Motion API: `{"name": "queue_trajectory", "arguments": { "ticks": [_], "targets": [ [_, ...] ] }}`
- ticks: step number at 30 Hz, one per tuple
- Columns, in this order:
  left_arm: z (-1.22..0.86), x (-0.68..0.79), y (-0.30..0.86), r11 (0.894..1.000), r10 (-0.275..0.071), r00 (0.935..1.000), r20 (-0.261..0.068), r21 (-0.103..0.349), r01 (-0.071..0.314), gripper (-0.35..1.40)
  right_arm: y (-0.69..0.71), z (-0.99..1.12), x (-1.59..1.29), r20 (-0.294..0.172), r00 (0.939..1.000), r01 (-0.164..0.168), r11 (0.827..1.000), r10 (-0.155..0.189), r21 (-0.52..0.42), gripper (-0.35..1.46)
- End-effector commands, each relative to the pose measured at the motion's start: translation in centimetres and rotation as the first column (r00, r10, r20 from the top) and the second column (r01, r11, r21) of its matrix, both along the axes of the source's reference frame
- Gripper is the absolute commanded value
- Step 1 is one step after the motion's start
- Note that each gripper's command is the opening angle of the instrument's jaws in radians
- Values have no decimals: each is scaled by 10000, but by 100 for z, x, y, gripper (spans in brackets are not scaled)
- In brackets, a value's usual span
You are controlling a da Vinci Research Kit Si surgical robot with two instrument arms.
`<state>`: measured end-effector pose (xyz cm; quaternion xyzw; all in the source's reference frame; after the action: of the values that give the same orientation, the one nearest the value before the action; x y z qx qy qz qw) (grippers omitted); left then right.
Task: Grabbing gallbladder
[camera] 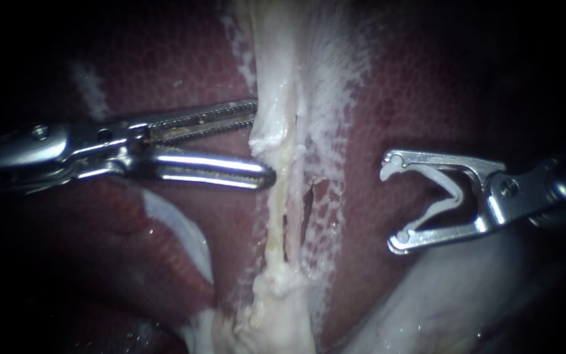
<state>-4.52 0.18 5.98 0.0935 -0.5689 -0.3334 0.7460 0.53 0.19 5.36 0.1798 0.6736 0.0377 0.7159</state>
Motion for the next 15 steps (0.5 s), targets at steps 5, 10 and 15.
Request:
{"name": "queue_trajectory", "arguments": {
  "ticks": [5, 10, 15],
  "targets": [
    [1, 5, -1, 9996, -145, 9998, -154, 246, 149, -13, 0, 0, 0, -2, 10000, -1, 10000, 1, 1, 60],
    [0, 9, -2, 9990, -229, 9993, -282, 389, 240, -35, 0, 0, 0, -3, 10000, 0, 10000, 0, 1, 60],
    [-1, 10, -3, 9988, -262, 9991, -335, 398, 275, -35, 0, 0, 0, -3, 10000, 1, 10000, -1, 1, 60]
  ]
}}
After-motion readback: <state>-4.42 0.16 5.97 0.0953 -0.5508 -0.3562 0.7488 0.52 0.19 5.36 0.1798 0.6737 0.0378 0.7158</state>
